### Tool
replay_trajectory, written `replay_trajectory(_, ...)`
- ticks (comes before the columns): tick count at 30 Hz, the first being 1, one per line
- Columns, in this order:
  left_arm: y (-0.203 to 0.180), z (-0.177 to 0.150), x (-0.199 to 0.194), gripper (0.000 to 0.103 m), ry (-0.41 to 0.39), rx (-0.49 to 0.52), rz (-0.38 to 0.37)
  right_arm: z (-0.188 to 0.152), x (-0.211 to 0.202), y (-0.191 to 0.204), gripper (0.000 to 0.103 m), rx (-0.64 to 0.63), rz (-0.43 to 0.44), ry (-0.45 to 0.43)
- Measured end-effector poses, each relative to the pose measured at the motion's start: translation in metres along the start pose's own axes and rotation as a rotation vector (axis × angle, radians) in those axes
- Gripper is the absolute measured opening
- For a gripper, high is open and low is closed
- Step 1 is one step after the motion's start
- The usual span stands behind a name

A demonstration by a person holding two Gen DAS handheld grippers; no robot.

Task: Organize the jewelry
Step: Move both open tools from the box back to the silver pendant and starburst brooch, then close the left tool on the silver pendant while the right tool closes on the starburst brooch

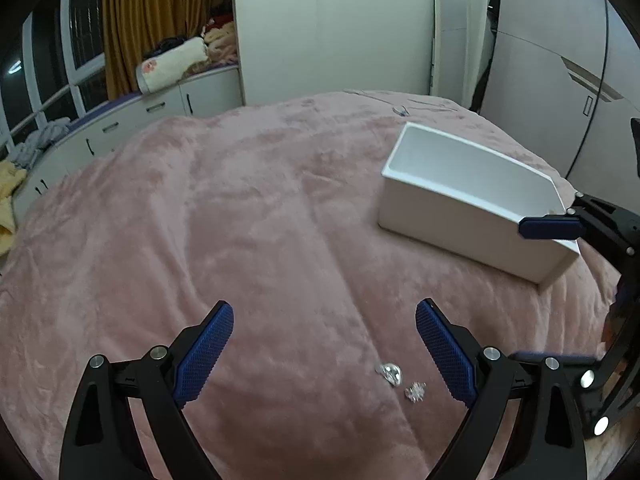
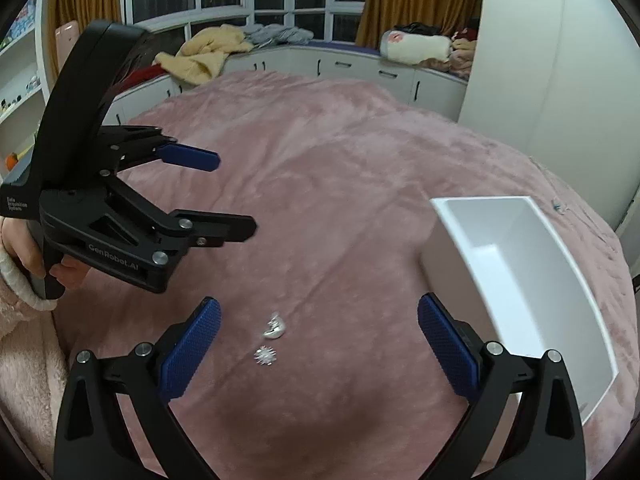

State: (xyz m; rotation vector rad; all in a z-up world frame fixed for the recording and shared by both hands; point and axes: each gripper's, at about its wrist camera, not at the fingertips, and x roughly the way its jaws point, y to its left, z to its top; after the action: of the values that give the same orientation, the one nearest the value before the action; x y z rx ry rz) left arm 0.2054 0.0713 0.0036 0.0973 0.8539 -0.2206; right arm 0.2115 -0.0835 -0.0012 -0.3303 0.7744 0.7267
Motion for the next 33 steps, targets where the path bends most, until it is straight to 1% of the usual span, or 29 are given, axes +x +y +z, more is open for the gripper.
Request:
replay_trajectory(7, -0.006, -0.017, 0.013, 0.094, 0.025, -0.012, -0.089, -0.010, 0.014, 0.015, 0.098, -0.007, 0.014, 0.037)
replay_trajectory(10, -0.009, -0.022, 0.022, 0.094, 0.047, -0.026, -0.138, -0.012, 0.018, 0.016, 0.097, -0.008, 0.015, 0.045)
replay_trajectory(12, -0.010, -0.026, 0.029, 0.094, 0.071, -0.034, -0.178, -0.018, 0.021, 0.016, 0.096, 0.001, 0.030, 0.053)
replay_trajectory(14, -0.013, -0.028, 0.034, 0.094, 0.089, -0.032, -0.193, -0.022, 0.025, 0.016, 0.093, 0.004, 0.037, 0.060)
replay_trajectory(16, -0.017, -0.031, 0.039, 0.094, 0.103, -0.016, -0.198, -0.030, 0.032, 0.018, 0.085, 0.000, 0.060, 0.077)
replay_trajectory(20, -0.023, -0.038, 0.050, 0.094, 0.128, 0.000, -0.220, -0.045, 0.045, 0.028, 0.076, -0.042, 0.075, 0.108)
replay_trajectory(22, -0.027, -0.041, 0.054, 0.094, 0.137, 0.021, -0.224, -0.052, 0.051, 0.032, 0.071, -0.062, 0.083, 0.122)
replay_trajectory(23, -0.030, -0.043, 0.056, 0.094, 0.139, 0.033, -0.222, -0.055, 0.054, 0.033, 0.070, -0.066, 0.086, 0.124)
replay_trajectory(25, -0.034, -0.047, 0.060, 0.093, 0.143, 0.064, -0.218, -0.061, 0.061, 0.035, 0.063, -0.074, 0.099, 0.124)
replay_trajectory(27, -0.039, -0.051, 0.063, 0.088, 0.140, 0.094, -0.210, -0.065, 0.067, 0.036, 0.060, -0.080, 0.106, 0.125)
replay_trajectory(28, -0.040, -0.053, 0.065, 0.084, 0.141, 0.103, -0.206, -0.067, 0.070, 0.036, 0.059, -0.082, 0.113, 0.122)
replay_trajectory(30, -0.041, -0.055, 0.072, 0.079, 0.146, 0.108, -0.198, -0.070, 0.075, 0.036, 0.058, -0.074, 0.126, 0.117)
replay_trajectory(32, -0.039, -0.055, 0.078, 0.065, 0.152, 0.099, -0.205, -0.072, 0.080, 0.034, 0.058, -0.061, 0.128, 0.120)
replay_trajectory(33, -0.037, -0.056, 0.082, 0.062, 0.160, 0.091, -0.208, -0.072, 0.082, 0.033, 0.058, -0.059, 0.125, 0.121)
